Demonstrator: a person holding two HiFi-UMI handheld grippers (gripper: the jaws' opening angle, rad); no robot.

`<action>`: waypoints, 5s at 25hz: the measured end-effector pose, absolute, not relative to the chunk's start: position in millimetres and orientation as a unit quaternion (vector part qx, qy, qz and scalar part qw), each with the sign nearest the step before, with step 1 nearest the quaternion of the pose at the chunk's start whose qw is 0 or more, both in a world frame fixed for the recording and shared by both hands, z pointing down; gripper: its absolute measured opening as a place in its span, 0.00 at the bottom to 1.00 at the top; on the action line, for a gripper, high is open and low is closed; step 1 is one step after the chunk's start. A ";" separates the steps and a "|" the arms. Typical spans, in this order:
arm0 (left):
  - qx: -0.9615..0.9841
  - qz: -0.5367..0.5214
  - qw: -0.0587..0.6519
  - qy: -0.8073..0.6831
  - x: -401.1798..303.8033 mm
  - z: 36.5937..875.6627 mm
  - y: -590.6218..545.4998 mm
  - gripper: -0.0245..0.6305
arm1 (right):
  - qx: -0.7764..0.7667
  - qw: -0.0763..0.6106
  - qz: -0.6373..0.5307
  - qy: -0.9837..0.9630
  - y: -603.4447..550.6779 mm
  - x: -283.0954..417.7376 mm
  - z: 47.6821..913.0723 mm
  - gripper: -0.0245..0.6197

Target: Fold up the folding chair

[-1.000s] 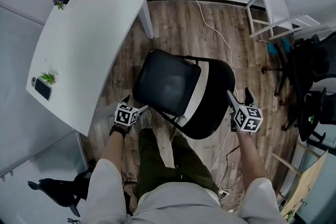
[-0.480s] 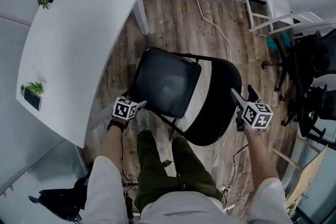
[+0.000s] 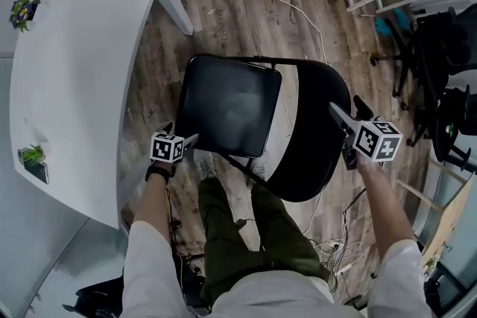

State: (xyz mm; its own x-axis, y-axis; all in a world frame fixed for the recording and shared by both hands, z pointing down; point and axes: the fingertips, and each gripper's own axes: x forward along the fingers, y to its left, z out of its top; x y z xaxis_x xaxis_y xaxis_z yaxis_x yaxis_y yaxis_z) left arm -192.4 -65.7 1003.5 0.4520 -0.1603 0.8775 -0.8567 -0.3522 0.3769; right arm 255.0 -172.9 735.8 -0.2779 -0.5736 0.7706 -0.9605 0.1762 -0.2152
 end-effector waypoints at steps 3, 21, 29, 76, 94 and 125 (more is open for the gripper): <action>0.720 0.387 0.461 -0.347 -194.9 1021.0 -65.9 0.75 | 0.531 0.276 0.363 -0.714 -176.6 256.2 741.8 0.69; 0.700 0.402 0.490 -0.328 -205.8 1103.2 -72.6 0.74 | 0.492 0.269 0.434 -0.705 -182.3 257.0 763.3 0.57; 0.700 0.385 0.508 -0.322 -207.1 1127.8 -78.3 0.74 | 0.475 0.282 0.466 -0.691 -184.2 248.1 771.5 0.46; 0.707 0.227 0.661 -0.106 -127.4 1092.0 -51.3 0.54 | 0.430 0.203 0.550 -0.686 -184.6 256.5 753.0 0.15; 0.713 0.293 0.613 -0.175 -26.9 974.5 -29.8 0.48 | 0.450 0.194 0.571 -0.659 -162.0 339.8 696.4 0.15; 0.699 0.374 0.548 -0.268 78.2 888.1 0.6 0.48 | 0.487 0.257 0.550 -0.628 -150.2 360.2 643.5 0.15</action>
State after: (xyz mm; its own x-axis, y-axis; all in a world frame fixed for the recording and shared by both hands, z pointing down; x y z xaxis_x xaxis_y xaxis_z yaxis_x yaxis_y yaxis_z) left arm 78.2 0.6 888.1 0.5773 0.0351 0.8158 -0.7841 -0.2553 0.5658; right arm 360.2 -150.2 643.5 -0.3933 -0.3288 0.8586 -0.8944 -0.0796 -0.4402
